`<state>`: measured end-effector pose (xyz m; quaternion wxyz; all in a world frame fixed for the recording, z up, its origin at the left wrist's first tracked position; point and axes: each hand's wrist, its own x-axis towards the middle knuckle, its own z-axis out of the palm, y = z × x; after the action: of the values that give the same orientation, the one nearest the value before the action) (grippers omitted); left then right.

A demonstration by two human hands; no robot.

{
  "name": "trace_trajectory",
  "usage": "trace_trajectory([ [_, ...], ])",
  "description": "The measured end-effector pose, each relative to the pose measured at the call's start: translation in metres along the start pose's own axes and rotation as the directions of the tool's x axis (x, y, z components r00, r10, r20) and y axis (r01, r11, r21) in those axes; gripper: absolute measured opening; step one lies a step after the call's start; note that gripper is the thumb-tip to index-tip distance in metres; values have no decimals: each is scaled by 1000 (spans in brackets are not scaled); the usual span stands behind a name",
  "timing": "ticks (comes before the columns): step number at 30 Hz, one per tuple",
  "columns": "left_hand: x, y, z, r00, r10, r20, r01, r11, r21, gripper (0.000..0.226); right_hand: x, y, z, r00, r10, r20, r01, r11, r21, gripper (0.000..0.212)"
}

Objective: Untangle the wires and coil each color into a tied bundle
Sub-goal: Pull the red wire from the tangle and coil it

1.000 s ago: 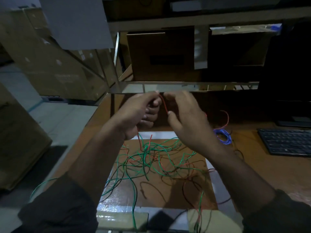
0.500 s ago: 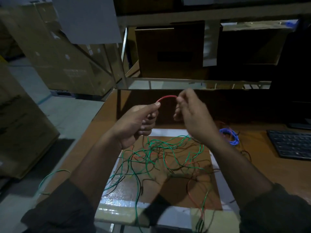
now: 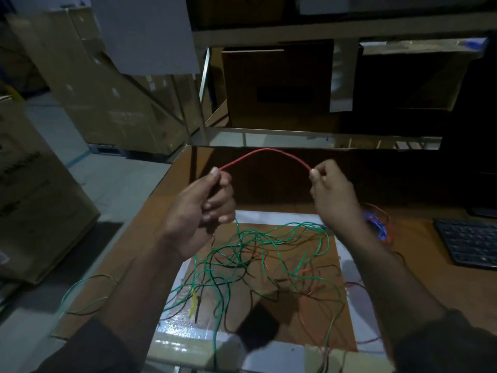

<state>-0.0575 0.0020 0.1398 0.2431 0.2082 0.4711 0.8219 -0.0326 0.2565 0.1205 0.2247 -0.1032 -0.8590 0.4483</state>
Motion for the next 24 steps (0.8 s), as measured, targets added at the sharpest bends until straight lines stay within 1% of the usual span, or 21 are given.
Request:
trace_trajectory([
  [1, 3, 4, 3, 999, 38, 15, -37, 999, -33, 38, -4, -1, 3, 997, 15, 80, -8, 997, -82, 17],
  [2, 5, 8, 6, 997, 78, 0, -78, 997, -28, 39, -10, -3, 7, 988, 20, 156, 9, 984, -178, 16],
  [4, 12, 12, 9, 982, 159, -106, -148, 983, 107, 43, -24, -4, 15, 953, -10, 303, 119, 932, -343, 15],
  [5, 16, 13, 10, 969, 194, -155, -164, 968, 187, 45, -32, -3, 20, 926, -32, 375, 186, 905, -383, 14],
  [7, 23, 17, 12, 960, 206, -188, -156, 956, 250, 46, -48, 1, 32, 867, -77, 493, 322, 842, -433, 8],
  [8, 26, 19, 12, 965, 196, -176, -149, 957, 250, 48, -54, 3, 37, 841, -100, 531, 370, 823, -431, 9],
  [10, 31, 23, 8, 965, 187, -182, -143, 963, 230, 49, -62, 9, 43, 804, -148, 576, 437, 804, -403, 23],
  [12, 36, 28, 0, 945, 210, -251, -162, 967, 198, 48, -64, 10, 39, 793, -183, 581, 457, 809, -370, 28],
  [14, 39, 32, -10, 909, 262, -325, -188, 952, 241, 47, -66, 13, 29, 772, -210, 600, 488, 801, -348, 27],
  [15, 41, 33, -15, 889, 293, -351, -200, 940, 277, 45, -68, 15, 24, 739, -228, 634, 528, 781, -334, 25],
  [17, 43, 30, -24, 863, 332, -381, -205, 919, 337, 43, -74, 13, 17, 650, -276, 708, 611, 744, -271, 25],
  [19, 46, 20, -26, 869, 322, -376, -166, 905, 391, 41, -79, 3, 13, 574, -344, 743, 669, 720, -183, 35],
  [20, 47, 13, -25, 883, 302, -360, -139, 900, 414, 41, -81, -4, 13, 549, -373, 748, 689, 709, -153, 40],
  [21, 49, 6, -22, 901, 273, -338, -108, 894, 436, 42, -80, -10, 11, 536, -405, 741, 701, 702, -123, 41],
  [22, 49, -1, -20, 921, 236, -309, -71, 883, 464, 42, -79, -16, 9, 537, -437, 722, 701, 707, -94, 35],
  [23, 48, -7, -18, 943, 194, -272, -33, 864, 503, 43, -75, -21, 8, 556, -477, 681, 696, 715, -67, 28],
  [24, 45, -13, -15, 961, 148, -233, 3, 839, 544, 43, -71, -26, 4, 595, -518, 614, 685, 727, -50, 23],
])
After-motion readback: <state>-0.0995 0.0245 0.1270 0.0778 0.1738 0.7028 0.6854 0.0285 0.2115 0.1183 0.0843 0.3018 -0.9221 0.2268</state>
